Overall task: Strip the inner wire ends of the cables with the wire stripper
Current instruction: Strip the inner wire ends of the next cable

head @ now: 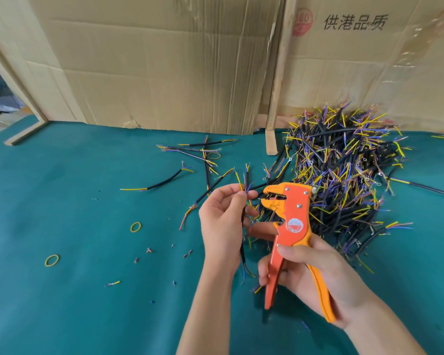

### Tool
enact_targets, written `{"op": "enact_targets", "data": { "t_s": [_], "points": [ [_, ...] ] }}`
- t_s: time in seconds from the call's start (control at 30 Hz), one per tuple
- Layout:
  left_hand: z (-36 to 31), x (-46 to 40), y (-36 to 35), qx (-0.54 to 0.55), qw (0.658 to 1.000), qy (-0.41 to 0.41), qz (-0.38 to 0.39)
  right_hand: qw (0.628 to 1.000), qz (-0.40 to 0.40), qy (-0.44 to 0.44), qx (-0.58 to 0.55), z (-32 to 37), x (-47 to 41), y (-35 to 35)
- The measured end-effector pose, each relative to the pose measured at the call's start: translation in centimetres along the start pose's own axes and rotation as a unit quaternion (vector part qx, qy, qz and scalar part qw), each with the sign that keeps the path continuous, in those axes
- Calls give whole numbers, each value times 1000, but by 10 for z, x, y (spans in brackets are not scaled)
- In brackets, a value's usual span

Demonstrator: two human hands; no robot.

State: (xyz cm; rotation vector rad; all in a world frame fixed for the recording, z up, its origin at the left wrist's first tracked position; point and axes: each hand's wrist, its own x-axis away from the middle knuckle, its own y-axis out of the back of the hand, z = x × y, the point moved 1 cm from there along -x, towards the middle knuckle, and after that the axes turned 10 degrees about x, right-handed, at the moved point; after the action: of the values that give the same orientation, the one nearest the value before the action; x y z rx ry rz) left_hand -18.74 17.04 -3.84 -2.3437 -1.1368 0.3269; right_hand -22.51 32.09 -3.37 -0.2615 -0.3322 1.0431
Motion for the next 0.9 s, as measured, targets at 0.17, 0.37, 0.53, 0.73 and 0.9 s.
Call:
{"op": "enact_targets", "data": {
  "t_s": [0.17, 0.37, 0.53, 0.73, 0.9],
  "points": [
    [-5, -2, 7, -32, 996, 16, 83, 997, -37, 52, -36, 5, 0, 8],
    [-5, 5, 4, -115, 967, 58, 220, 993, -54, 93, -39, 10, 2, 16],
    [0, 10, -2, -127, 961, 56, 237, 994, -69, 87, -12, 12, 2, 20],
    [1, 7, -4, -77, 970, 100, 206, 995, -66, 78, -18, 9, 0, 22],
    [5, 6, -1, -112, 971, 77, 195, 995, -50, 87, 2, 8, 0, 20]
  ]
}}
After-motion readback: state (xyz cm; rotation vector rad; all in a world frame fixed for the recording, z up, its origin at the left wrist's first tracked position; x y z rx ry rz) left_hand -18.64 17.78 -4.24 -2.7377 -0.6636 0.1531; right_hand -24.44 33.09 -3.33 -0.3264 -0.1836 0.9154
